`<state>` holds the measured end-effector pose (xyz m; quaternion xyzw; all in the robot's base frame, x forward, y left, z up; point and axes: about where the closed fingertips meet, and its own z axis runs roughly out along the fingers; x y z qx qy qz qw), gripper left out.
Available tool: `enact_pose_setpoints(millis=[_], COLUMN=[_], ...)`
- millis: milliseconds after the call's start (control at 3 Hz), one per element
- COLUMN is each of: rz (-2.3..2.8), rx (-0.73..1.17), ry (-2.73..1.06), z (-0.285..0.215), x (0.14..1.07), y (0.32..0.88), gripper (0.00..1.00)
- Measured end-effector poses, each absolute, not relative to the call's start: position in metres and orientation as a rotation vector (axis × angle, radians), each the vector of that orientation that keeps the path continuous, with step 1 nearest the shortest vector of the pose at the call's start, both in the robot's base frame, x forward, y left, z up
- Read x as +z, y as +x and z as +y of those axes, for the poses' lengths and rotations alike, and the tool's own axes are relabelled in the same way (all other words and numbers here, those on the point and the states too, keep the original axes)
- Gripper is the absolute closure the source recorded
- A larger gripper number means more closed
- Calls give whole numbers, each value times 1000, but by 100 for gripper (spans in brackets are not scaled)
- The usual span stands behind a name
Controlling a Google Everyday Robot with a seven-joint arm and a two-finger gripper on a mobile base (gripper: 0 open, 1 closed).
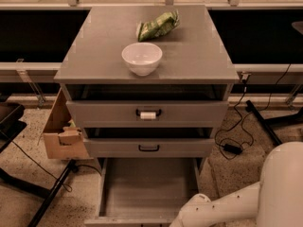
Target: Close bottom drawer
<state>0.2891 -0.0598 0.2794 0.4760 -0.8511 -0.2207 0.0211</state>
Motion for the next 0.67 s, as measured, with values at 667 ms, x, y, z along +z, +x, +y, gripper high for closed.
enact_pose_setpoints(millis=[667], rz=[-2694], rx=[-727], ry=[1535], z=[-50], x=[214], y=[329], gripper=[100])
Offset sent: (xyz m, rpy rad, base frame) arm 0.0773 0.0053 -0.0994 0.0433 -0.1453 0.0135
